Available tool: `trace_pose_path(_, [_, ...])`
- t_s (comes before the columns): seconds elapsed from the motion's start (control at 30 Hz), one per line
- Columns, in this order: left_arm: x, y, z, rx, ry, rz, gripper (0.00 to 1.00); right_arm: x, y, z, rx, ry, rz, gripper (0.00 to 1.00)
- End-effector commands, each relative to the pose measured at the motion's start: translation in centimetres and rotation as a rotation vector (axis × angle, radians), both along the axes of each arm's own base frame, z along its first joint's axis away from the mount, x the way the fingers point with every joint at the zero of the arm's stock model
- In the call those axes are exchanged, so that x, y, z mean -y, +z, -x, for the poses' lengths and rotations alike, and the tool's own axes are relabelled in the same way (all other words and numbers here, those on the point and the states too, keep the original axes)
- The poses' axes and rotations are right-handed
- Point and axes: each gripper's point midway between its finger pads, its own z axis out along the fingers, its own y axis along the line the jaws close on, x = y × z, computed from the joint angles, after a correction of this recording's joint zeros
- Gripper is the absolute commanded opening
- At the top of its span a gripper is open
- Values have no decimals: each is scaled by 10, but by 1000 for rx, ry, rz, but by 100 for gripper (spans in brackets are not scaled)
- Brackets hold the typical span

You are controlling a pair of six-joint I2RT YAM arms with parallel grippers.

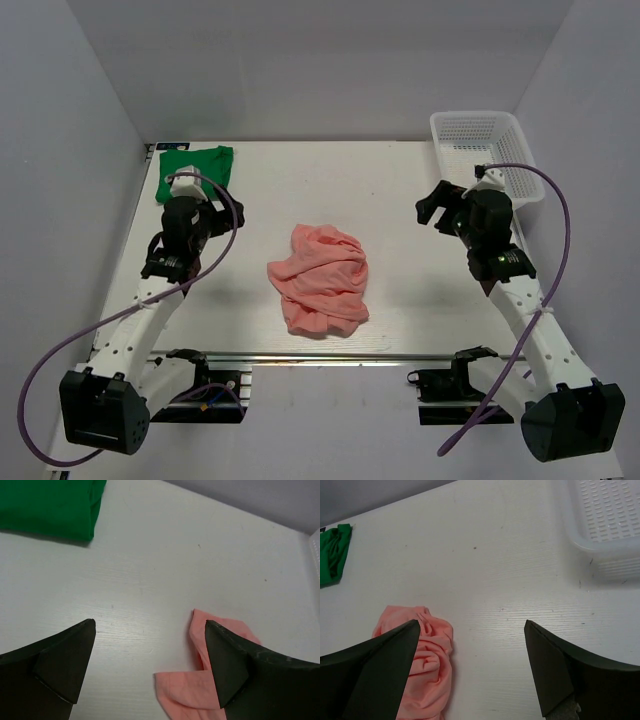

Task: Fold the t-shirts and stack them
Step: Flatten out the tshirt

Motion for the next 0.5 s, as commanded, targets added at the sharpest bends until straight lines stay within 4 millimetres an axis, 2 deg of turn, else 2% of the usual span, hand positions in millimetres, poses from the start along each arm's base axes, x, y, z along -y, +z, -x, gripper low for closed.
trace_pose_path(0.0, [14, -25, 9, -111, -79, -8, 100, -7, 8, 4, 42, 52, -1, 90])
trace_pose_path(0.07, [29, -47, 13, -189, -153, 20, 100, -22, 8, 9, 59, 163, -1, 90])
trace_pose_path(0.13, [42, -70, 20, -262, -217, 55, 100, -34, -2, 14, 52, 258, 30, 90])
trace_pose_path(0.17, [52, -89, 30, -319, -278, 80, 100, -38, -6, 17, 33, 282, 20, 90])
trace_pose_path(0.27, [65, -135, 40, -452, -336, 133, 100, -45, -23, 17, -24, 333, 35, 90])
trace_pose_path(0.3, [70, -145, 43, -487, -352, 136, 97, -47, -28, 18, -44, 353, 44, 90])
trace_pose_path(0.33, [71, -165, 46, -554, -354, 140, 95, -48, -37, 17, -73, 361, 46, 90])
trace_pose_path(0.4, [77, -177, 49, -593, -380, 149, 90, -53, -40, 18, -84, 383, 29, 90])
trace_pose_path(0.47, [82, -195, 54, -632, -397, 154, 85, -58, -54, 18, -115, 406, 16, 90])
